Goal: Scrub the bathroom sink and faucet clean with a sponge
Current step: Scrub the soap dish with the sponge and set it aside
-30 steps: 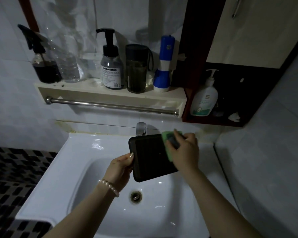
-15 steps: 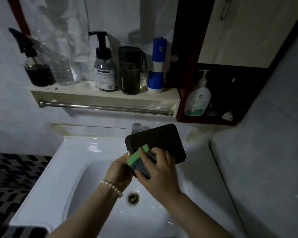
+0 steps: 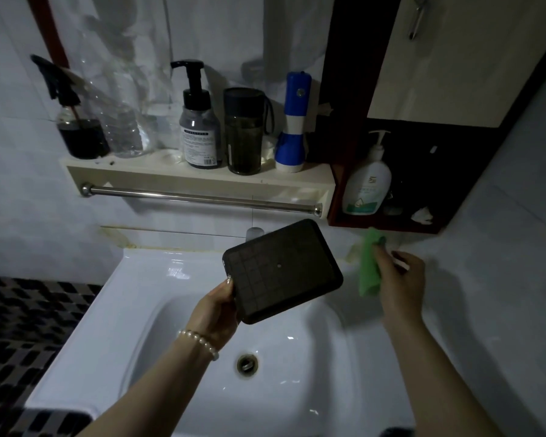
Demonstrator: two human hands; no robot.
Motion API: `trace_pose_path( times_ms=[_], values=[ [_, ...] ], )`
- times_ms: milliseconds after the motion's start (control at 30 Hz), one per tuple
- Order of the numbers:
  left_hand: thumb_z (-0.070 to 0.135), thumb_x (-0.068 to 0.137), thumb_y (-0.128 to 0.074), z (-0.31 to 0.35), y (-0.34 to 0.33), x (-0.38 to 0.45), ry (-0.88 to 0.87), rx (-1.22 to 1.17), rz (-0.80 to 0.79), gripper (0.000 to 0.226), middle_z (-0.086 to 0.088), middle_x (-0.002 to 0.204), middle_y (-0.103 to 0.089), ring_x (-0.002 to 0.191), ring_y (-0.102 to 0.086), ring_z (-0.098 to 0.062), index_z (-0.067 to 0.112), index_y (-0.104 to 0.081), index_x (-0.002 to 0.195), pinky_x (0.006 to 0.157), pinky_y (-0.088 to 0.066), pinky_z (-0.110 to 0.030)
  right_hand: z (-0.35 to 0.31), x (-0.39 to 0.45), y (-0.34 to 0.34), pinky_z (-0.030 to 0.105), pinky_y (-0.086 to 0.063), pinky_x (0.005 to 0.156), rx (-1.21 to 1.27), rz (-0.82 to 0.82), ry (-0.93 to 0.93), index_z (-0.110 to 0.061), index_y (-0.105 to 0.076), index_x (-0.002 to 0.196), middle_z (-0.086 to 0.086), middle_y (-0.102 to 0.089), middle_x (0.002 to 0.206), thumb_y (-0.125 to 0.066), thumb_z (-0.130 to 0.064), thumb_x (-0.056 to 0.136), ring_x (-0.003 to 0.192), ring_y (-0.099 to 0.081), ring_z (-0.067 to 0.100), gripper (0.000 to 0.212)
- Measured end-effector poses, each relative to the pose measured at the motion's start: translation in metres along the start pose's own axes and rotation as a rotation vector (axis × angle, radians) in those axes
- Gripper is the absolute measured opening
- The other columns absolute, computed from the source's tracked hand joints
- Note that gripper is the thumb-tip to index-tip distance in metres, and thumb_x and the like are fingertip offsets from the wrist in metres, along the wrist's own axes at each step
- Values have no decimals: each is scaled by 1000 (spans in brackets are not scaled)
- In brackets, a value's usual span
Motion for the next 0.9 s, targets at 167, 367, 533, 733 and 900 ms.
trace_pose_path(
  times_ms=[167,367,533,733,900],
  values=[
    [22,71,-58,-2,-6,-2,27,12,-46,46,-18,117,-46,108,-42,-33,6,-56,114,93,-34,-43,-18,-17,-3,10,-47,58,12,-69,148,-19,-57,96,0,-63,95,-69,-19,83,77,-62,1,18],
    [27,61,-77,-9,-9,-1,68,-21,-110,71,-19,116,-55,110,-50,-35,4,-53,124,106,-30,-50,-38,-40,-20,41,-48,75,-522,-48,660,-12,-66,103,3,-63,104,-81,-26,67,95,-54,24,42],
    [12,73,-60,-12,-23,-2,1,20,-98,37,-16,97,-42,86,-40,-28,-4,-52,105,78,-33,-42,-20,-67,-43,38,-49,74,-694,-178,668,-8,-72,101,14,-64,98,-86,-25,62,88,-58,34,45],
    [-7,86,-51,-1,-17,-4,-230,241,159,19,-13,83,-71,80,-65,-19,-3,-70,82,76,-51,-22,-15,-54,-40,26,-49,76,-77,-199,162,-34,-69,83,-4,-68,90,-79,-19,73,83,-63,11,21],
    [-9,83,-56,8,-14,-8,-347,413,123,19,-9,71,-64,70,-58,-18,0,-69,73,69,-48,-25,-25,-1,-13,38,-51,86,-550,-198,87,-28,-75,92,-3,-72,93,-72,-43,74,92,-65,22,24]
  ],
)
Point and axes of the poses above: each hand's wrist, its own x-axis towards the middle knuckle, its own y-axis out of the back of the hand, z = x × y, the point moved 3 cm from there along x, towards the middle knuckle
